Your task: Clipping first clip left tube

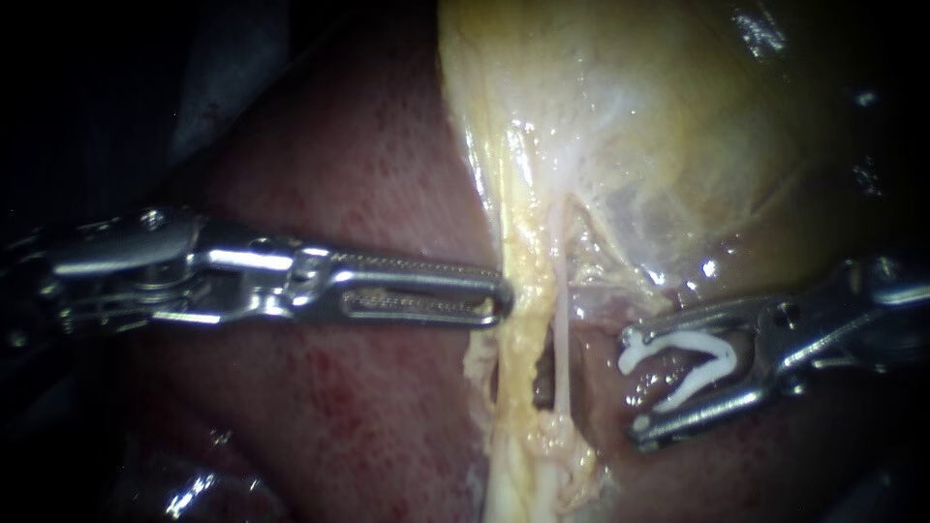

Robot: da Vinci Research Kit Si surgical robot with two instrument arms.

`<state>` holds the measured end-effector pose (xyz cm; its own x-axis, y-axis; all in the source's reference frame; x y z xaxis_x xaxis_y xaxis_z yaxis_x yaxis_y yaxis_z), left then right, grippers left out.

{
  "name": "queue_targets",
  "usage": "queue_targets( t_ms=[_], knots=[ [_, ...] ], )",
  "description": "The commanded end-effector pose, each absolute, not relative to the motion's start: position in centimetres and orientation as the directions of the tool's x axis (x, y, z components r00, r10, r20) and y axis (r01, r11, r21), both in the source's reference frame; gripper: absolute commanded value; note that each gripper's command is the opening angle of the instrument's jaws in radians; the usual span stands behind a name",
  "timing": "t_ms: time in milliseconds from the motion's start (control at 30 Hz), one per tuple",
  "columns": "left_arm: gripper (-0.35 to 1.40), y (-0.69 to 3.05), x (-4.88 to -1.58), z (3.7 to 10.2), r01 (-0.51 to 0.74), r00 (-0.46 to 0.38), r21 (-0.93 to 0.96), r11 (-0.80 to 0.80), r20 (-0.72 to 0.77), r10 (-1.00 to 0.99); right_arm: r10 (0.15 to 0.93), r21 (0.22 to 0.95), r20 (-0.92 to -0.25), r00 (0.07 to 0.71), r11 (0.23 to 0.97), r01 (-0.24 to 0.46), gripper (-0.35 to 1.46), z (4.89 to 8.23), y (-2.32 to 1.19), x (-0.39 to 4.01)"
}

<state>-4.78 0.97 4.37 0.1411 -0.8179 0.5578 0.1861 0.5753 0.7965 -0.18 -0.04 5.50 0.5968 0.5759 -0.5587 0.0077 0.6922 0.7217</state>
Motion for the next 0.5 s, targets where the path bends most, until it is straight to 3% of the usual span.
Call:
queue_targets(
  t_ms=[33, 500],
  knots=[
    [-0.35, 0.97, -4.78, 4.37, 0.186, 0.141, 0.796, 0.576, 0.558, -0.818, 0.576, 0.722, -0.559, 0.597, 0.692, 0.008, 0.51, 5.50, -0.04, -0.18],
    [-0.35, 0.80, -4.50, 4.22, 0.173, 0.145, 0.808, 0.563, 0.545, -0.826, 0.577, 0.721, -0.558, 0.596, 0.693, 0.003, 0.50, 5.51, -0.05, -0.10]
  ],
)
